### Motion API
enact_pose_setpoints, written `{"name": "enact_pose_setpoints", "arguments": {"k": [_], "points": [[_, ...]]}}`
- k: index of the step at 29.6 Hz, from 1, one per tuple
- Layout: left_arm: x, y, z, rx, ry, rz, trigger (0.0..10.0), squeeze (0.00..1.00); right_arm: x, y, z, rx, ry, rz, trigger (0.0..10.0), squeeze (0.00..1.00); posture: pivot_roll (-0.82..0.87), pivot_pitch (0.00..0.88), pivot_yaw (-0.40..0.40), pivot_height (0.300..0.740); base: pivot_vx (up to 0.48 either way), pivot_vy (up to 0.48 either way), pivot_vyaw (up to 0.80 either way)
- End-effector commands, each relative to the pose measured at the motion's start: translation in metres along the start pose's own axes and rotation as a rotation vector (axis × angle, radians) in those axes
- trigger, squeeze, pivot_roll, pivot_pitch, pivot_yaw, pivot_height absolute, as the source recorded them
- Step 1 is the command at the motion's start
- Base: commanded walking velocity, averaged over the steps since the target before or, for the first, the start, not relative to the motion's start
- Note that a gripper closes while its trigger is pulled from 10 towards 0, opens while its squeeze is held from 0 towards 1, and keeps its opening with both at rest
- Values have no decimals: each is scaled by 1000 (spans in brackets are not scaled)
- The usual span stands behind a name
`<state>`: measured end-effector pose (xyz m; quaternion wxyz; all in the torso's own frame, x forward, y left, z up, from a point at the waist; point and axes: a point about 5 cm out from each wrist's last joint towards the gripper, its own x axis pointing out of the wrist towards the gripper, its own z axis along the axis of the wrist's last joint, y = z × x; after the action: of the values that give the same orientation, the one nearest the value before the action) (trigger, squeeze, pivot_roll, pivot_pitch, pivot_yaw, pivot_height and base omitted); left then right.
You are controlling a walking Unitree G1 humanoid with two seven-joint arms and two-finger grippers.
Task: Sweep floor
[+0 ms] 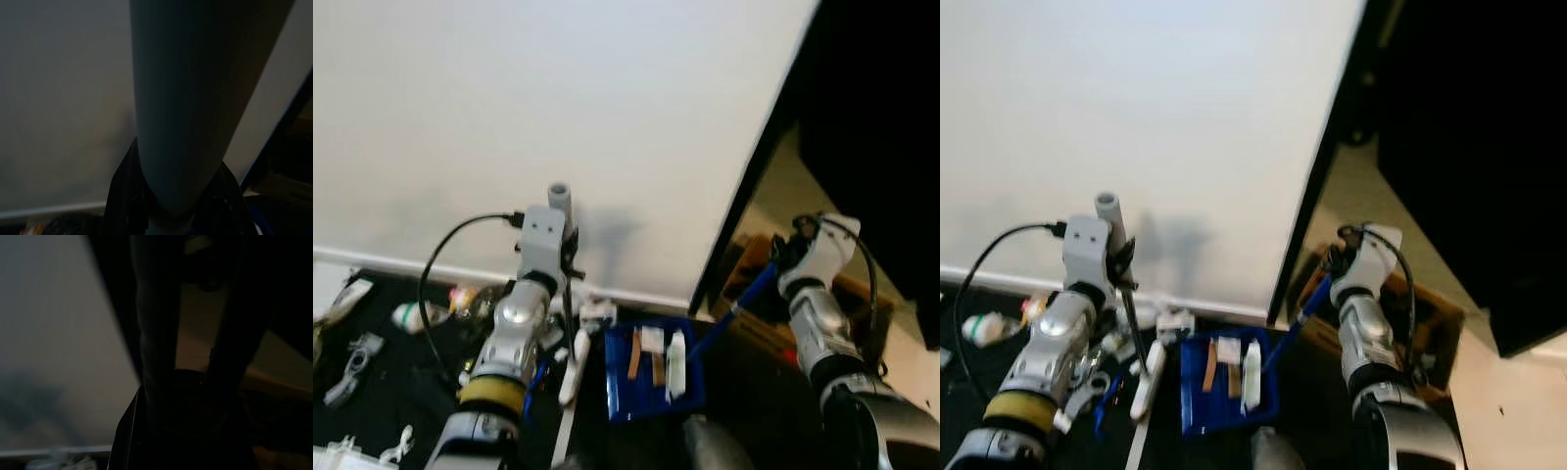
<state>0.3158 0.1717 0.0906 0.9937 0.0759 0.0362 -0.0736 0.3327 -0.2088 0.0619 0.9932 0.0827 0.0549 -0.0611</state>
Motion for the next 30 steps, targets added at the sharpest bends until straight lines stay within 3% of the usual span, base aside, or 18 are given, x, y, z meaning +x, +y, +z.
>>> {"name": "enact_pose_setpoints", "arguments": {"k": [1, 22, 30], "points": [[1, 1, 4, 13, -12, -9, 10000, 0, 1, -6, 6, -2, -22, -17, 10000, 0, 18, 69, -27, 740, 0, 0, -800], [5, -2, 7, -46, -17, 12, 10000, 0, 0, -7, 4, 2, -16, -28, 10000, 0, 14, 85, -17, 740, 0, 0, -800], [3, -2, 6, -74, -18, 27, 10000, 0, -1, -5, 3, -13, -21, -9, 10000, 0, 18, 87, -22, 740, 0, 0, -71]]}}
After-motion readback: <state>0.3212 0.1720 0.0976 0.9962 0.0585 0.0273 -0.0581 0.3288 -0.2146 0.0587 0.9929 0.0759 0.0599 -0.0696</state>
